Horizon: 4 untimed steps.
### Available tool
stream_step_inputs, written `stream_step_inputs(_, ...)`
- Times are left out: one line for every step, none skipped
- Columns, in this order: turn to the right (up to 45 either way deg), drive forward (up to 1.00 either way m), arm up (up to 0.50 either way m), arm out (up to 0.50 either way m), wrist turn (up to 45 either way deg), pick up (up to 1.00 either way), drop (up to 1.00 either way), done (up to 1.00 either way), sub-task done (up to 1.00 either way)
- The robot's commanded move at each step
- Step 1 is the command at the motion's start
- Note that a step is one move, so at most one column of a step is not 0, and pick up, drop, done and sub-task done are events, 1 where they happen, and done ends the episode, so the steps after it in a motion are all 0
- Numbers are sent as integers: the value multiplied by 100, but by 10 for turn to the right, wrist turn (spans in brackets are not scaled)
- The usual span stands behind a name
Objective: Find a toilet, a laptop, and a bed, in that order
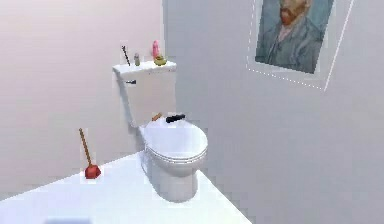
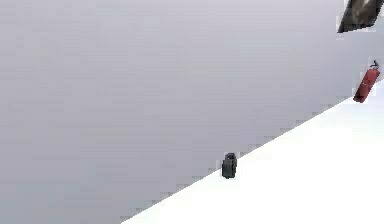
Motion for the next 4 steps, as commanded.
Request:
stream_step_inputs(0, 30, 0, 0, 0, 0, 0, 0, 0)
stream_step_inputs(-90, 0, 0, 0, 0, 0, 0, 0, 0)
stream_step_inputs(0, 0, 0, 0, 0, 0, 0, 0, 100)
stream_step_inputs(-450, 0, 0, 0, 0, 0, 0, 0, 0)
